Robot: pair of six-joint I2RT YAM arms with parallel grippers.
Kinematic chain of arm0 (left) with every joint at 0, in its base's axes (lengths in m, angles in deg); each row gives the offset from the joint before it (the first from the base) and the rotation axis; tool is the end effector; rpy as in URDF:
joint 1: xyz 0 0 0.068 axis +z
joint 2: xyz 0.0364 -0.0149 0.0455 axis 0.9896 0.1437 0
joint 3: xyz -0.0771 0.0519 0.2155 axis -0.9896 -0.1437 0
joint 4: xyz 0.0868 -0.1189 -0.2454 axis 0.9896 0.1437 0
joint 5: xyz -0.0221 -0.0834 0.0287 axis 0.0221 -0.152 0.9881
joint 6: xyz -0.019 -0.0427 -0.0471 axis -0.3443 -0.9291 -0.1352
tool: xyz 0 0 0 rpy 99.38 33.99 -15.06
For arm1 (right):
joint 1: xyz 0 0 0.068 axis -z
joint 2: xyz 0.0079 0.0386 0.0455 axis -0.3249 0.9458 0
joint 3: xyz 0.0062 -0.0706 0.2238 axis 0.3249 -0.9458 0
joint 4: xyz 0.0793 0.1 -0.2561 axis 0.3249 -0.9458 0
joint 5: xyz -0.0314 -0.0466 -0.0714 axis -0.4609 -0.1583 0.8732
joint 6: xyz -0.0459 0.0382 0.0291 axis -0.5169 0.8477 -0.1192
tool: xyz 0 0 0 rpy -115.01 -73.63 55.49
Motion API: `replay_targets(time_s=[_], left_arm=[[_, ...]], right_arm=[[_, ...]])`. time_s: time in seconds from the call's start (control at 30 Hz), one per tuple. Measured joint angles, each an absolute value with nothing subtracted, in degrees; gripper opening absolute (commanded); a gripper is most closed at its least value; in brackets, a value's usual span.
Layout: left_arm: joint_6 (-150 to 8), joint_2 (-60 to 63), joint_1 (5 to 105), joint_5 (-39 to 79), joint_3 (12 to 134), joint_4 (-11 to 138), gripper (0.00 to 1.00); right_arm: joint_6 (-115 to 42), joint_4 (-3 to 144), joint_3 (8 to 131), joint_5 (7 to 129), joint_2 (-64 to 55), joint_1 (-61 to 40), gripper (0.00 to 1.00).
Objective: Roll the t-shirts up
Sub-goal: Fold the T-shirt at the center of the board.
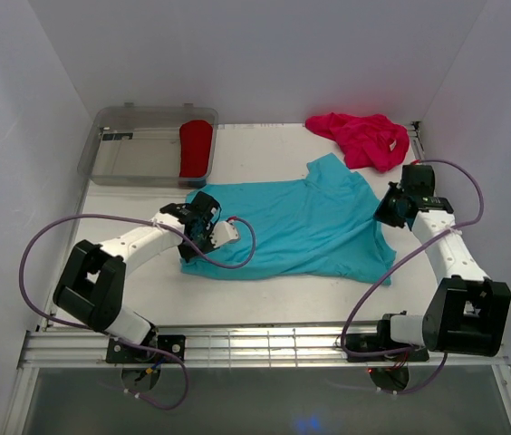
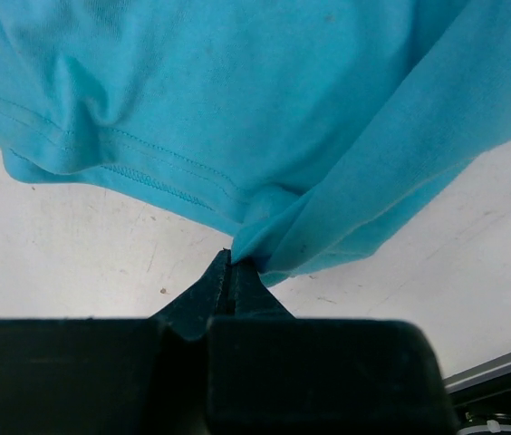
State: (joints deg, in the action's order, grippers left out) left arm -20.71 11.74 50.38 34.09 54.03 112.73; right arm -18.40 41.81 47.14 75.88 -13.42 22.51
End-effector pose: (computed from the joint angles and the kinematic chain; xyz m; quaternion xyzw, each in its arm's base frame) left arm 0.2484 -0.1452 0.1191 0.5702 0.8147 0.0564 0.0897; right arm 0.3107 -0.0192 0.2002 0.2301 0.9063 0.0655 0.3485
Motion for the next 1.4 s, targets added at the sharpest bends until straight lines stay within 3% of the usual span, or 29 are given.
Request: replay_targets(time_s=[0.67,0.87,1.03,1.13,1.2,1.23,1.27,1.4], left_arm=[[-21.9,21.6,55.5,34.9,61.4,113.1,0.0],[-22.1,23.4,55.5,35.1,61.6,112.9,0.11],[-22.6,23.5,55.6,35.9,61.7,111.8,0.14],[-23.1,23.5,56.0,36.6,62.1,111.0,0.23],[-23.4,23.6,56.4,36.9,62.3,110.5,0.33],[-23.7,23.8,56.6,37.0,62.4,110.3,0.46],[-23.7,24.0,56.9,37.2,62.5,110.1,0.49],[-24.7,24.4,58.8,38.1,63.3,110.3,0.55]], right_arm=[[-22.7,44.4,56.9,81.8,-2.8,19.0,0.08],[-23.0,44.6,57.1,82.2,0.1,16.8,0.08],[-23.2,44.7,57.1,82.5,1.1,16.8,0.08],[-23.5,44.7,57.4,82.9,2.4,16.8,0.08],[-23.6,44.7,57.9,83.2,3.4,16.8,0.31],[-23.7,44.5,58.3,83.3,4.0,16.8,0.41],[-23.9,44.2,58.9,83.4,4.7,16.8,0.53],[-24.4,40.8,64.0,86.1,8.2,16.7,0.65]])
